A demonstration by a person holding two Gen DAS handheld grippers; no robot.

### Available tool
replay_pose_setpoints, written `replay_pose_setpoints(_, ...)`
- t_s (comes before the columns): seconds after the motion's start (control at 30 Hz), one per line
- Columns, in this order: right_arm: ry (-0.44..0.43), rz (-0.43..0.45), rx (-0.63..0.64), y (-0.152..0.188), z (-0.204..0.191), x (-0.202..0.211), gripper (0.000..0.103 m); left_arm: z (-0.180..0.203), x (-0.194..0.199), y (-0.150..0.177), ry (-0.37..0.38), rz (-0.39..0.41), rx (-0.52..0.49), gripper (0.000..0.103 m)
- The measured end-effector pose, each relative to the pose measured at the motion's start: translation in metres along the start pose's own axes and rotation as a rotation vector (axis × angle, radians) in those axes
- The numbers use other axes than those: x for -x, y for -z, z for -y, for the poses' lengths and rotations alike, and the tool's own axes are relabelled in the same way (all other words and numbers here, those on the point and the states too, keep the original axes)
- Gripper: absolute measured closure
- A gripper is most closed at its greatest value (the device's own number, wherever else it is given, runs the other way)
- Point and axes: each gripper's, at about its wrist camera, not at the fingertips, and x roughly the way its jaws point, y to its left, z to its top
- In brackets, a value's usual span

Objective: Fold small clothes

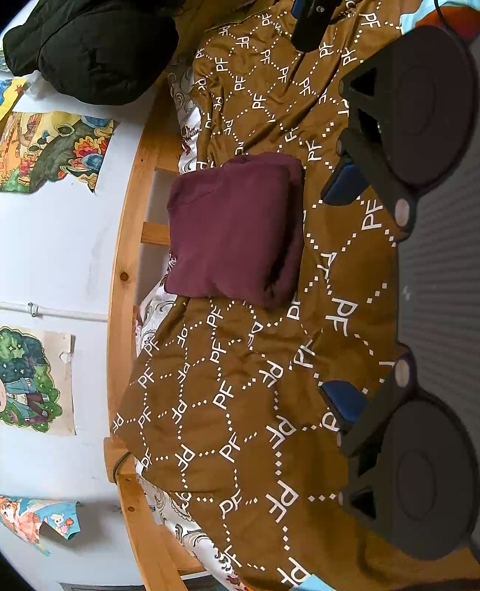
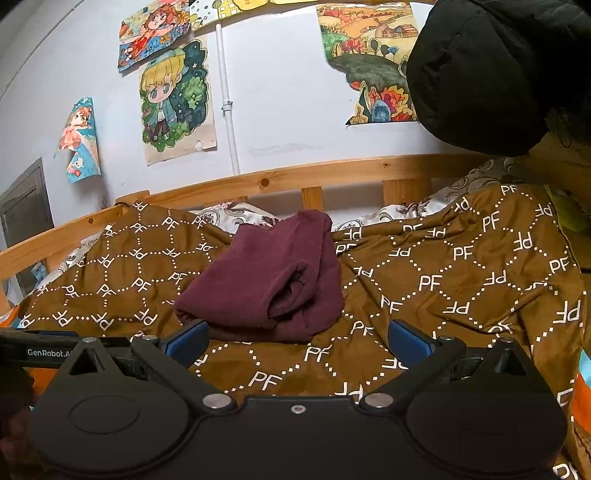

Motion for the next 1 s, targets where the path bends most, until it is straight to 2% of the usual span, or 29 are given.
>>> replay_pose_setpoints(1.0, 0.004, -0.007, -0.011, 0.0004, 0.0008, -0.0017, 0.0, 0.0012, 0.001, 0.0013, 0.003, -0.005, 0.001, 0.001)
